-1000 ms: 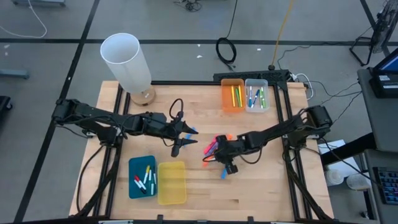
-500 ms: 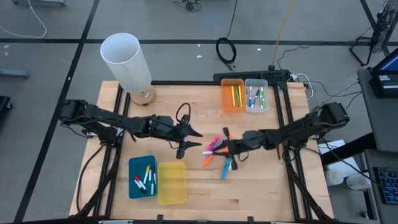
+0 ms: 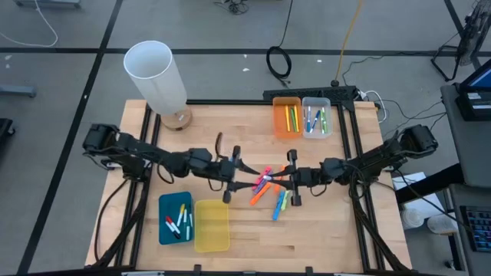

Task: Pick & Place Markers
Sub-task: Put the white and pink highlighter pen into the blue bin

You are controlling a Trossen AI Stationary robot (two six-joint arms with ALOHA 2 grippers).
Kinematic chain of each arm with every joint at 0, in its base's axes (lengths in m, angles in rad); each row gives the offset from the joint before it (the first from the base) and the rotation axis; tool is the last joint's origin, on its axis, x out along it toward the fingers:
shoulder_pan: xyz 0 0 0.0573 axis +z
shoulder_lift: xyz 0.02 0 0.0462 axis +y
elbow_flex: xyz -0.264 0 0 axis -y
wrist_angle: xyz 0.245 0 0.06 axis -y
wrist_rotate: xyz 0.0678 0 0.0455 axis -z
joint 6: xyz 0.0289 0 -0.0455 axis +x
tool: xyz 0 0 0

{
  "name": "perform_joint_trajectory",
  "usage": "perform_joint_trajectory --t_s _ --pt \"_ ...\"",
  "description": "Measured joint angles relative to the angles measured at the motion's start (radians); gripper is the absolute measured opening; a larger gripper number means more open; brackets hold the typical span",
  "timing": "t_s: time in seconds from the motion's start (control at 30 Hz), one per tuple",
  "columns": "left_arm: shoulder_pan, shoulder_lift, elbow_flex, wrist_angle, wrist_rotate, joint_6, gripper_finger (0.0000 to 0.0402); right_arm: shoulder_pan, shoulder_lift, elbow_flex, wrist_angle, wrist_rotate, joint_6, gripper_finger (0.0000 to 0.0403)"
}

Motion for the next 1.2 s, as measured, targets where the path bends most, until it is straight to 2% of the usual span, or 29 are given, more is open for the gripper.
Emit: perform_joint_trajectory --t_s 0.17,0.3,0.53,1.2 --pt "-0.008 0.121 0.000 0.275 -0.008 0.072 0.0170 0.009 0.000 0.000 0.006 0.001 -0.019 0.0027" --pt "-0.006 0.194 0.003 0.386 -0.062 0.082 0.0170 0.009 0.001 0.000 0.000 0.001 -0.014 0.0027" --pt "-0.008 0.248 0.054 0.397 -0.058 0.087 0.0170 0.009 0.024 0.001 0.002 0.001 -0.004 0.0027" --pt "-0.006 0.249 0.069 0.384 -0.061 0.032 0.0170 0.016 0.047 0.002 0.059 0.001 0.005 0.0027"
